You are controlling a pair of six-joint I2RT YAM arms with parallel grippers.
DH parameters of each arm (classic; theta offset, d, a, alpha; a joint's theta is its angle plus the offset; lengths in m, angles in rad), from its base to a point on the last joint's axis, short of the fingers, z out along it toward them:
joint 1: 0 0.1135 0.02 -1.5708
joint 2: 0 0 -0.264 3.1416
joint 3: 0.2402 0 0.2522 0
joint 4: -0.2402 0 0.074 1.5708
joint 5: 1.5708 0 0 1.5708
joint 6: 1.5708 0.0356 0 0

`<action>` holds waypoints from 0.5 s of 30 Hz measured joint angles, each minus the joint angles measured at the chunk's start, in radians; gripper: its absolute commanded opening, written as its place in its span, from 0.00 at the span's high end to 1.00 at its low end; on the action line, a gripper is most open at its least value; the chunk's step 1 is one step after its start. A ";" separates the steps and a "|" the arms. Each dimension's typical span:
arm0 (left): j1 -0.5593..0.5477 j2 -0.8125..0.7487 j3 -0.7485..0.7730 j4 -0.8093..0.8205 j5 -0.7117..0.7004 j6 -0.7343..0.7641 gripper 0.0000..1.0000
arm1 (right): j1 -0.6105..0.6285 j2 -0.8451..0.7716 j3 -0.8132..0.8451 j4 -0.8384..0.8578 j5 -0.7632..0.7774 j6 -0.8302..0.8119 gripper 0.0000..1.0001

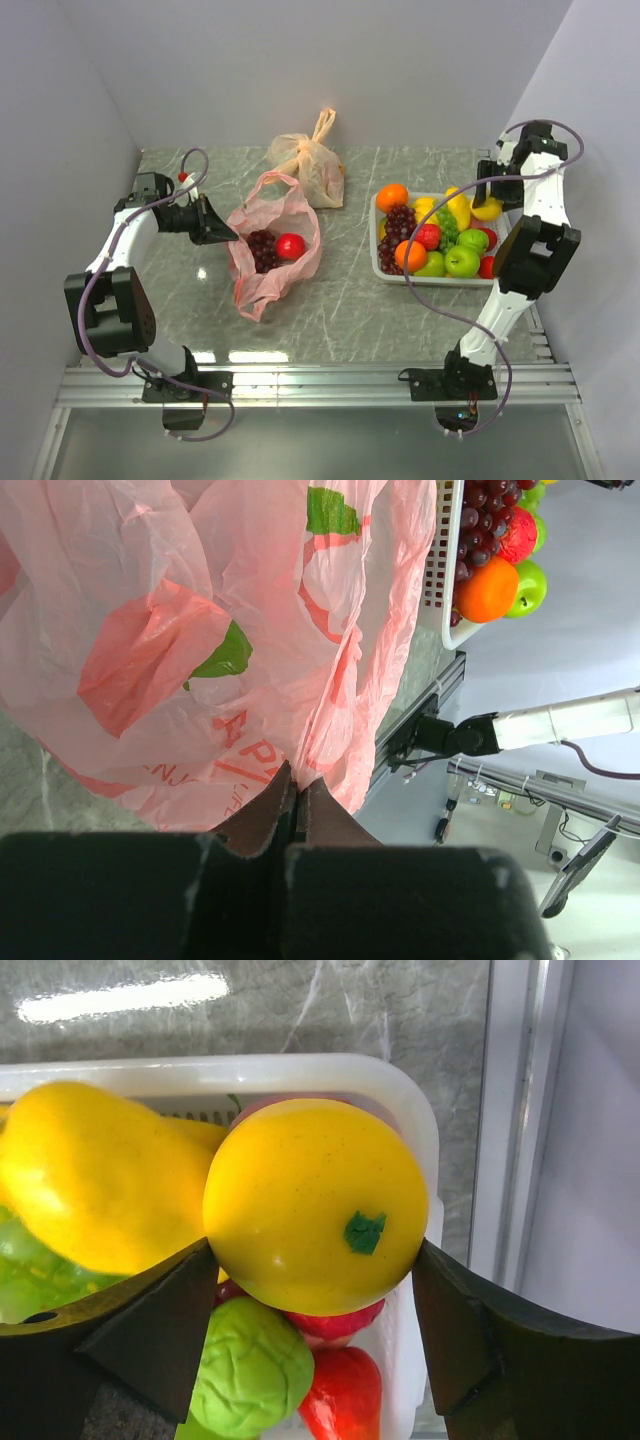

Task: Place the fake fruits into the plastic bag and tie a complex knot

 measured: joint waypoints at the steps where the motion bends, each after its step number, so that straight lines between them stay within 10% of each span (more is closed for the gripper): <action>1: 0.000 0.000 0.000 0.000 0.000 0.000 1.00 | 0.000 -0.010 -0.002 -0.001 -0.001 -0.005 0.56; 9: 0.000 0.000 0.000 -0.004 0.000 0.000 1.00 | 0.027 -0.203 -0.002 0.009 -0.060 -0.016 0.58; 15: 0.000 0.000 0.000 -0.007 0.000 0.000 1.00 | 0.280 -0.344 -0.001 0.058 -0.126 0.002 0.58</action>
